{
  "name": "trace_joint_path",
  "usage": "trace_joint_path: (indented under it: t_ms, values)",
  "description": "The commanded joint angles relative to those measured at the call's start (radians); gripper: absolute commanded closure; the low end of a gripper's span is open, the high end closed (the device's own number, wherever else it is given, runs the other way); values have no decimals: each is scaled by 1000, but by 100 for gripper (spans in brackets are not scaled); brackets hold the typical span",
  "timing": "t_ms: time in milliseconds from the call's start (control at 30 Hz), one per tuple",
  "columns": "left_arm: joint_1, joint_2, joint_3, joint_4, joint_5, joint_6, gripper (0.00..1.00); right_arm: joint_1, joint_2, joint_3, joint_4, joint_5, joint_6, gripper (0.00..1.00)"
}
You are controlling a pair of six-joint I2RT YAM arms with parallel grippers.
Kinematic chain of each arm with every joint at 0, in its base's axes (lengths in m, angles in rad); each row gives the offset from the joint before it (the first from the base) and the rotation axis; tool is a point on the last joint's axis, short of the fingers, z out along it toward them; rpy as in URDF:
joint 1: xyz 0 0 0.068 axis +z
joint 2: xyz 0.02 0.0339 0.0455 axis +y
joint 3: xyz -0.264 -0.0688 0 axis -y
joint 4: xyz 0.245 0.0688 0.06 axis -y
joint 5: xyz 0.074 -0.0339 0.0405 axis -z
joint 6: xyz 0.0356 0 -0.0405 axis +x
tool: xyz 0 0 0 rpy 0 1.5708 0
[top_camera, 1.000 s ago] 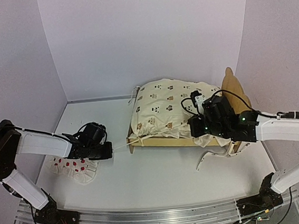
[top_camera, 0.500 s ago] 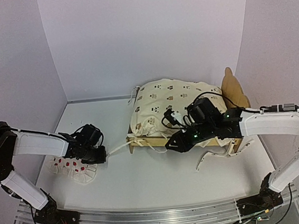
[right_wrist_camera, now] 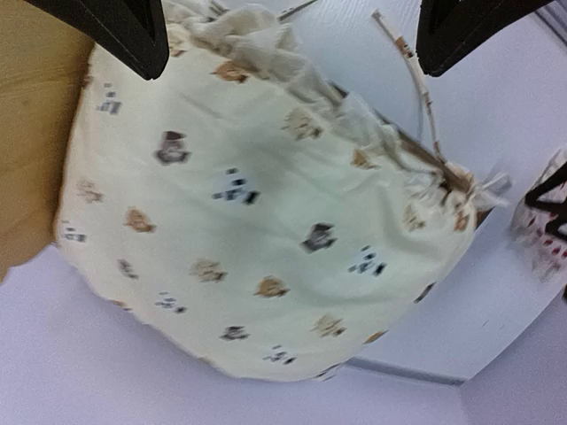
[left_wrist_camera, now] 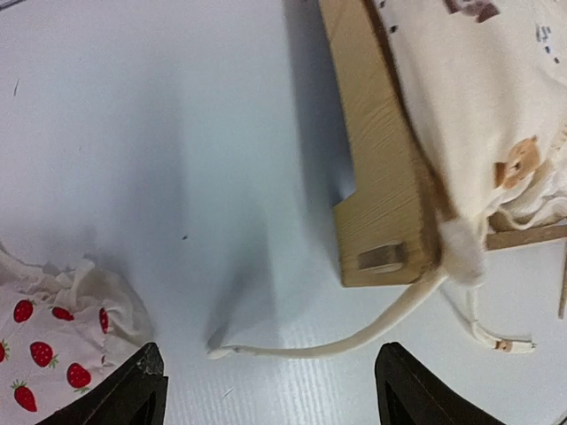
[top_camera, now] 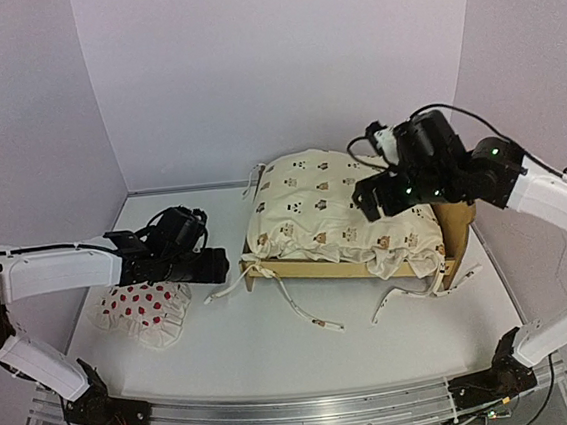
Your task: Set up the pet bed
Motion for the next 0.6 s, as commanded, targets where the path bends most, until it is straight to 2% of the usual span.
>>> trace_joint_path:
  t_ms: [0, 67, 200, 367, 500, 567]
  values:
    - [-37, 86, 120, 27, -27, 69, 18, -173, -29, 108, -227, 183, 18, 2]
    - [-40, 116, 153, 36, -26, 85, 18, -245, -18, 154, -273, 222, 24, 2]
    - [-40, 162, 188, 66, -22, 124, 18, -381, 4, 180, -318, 202, 24, 2]
    - [-40, 212, 210, 102, 27, 162, 22, -593, 47, 155, -337, -4, 52, 3]
    - [-40, 234, 209, 127, 29, 175, 25, -634, 92, 135, -337, -123, 65, 15]
    - [-40, 248, 212, 130, 28, 178, 26, -635, 103, 128, -337, -169, 73, 25]
